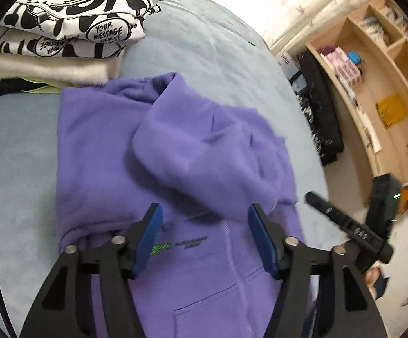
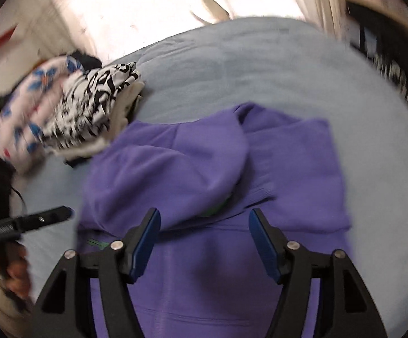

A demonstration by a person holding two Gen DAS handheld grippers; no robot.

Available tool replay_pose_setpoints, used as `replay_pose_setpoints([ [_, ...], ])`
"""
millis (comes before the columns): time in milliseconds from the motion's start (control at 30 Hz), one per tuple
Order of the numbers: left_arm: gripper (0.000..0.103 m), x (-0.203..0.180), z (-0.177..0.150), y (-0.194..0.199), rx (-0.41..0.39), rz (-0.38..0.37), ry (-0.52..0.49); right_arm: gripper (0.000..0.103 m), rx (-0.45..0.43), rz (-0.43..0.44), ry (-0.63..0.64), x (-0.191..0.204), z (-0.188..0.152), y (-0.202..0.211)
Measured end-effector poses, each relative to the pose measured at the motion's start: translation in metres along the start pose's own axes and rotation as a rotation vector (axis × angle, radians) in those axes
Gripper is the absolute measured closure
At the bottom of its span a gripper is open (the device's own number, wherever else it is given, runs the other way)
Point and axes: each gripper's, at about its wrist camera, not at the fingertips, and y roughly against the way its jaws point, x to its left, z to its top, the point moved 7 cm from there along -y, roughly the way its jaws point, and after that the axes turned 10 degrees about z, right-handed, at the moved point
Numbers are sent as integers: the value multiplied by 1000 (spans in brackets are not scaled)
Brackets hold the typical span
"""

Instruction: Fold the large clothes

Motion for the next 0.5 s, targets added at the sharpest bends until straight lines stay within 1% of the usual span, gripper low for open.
replay_pose_setpoints([
  [67, 30, 3, 9, 0, 5, -26, 40, 37, 19, 31, -72, -3, 4, -13],
  [167, 30, 12, 23, -14, 38, -42, 104, 37, 54, 83, -189, -11, 6, -29],
  [200, 30, 17, 27, -22, 61, -43, 131, 37, 73, 108, -241, -14, 7, -37],
  [300, 30, 27, 30, -43, 108, -53, 178, 37, 109, 177, -351, -21, 9, -54],
  [367, 30, 35, 31, -56, 126, -55, 199, 37, 120, 209, -386, -23, 10, -61],
  [433, 30, 37, 32, -68, 152, -93, 215, 36, 132, 240, -411, -23, 12, -68],
  [500, 30, 36, 33, -76, 169, -117, 209, 34, 144, 266, -437, -24, 14, -77],
])
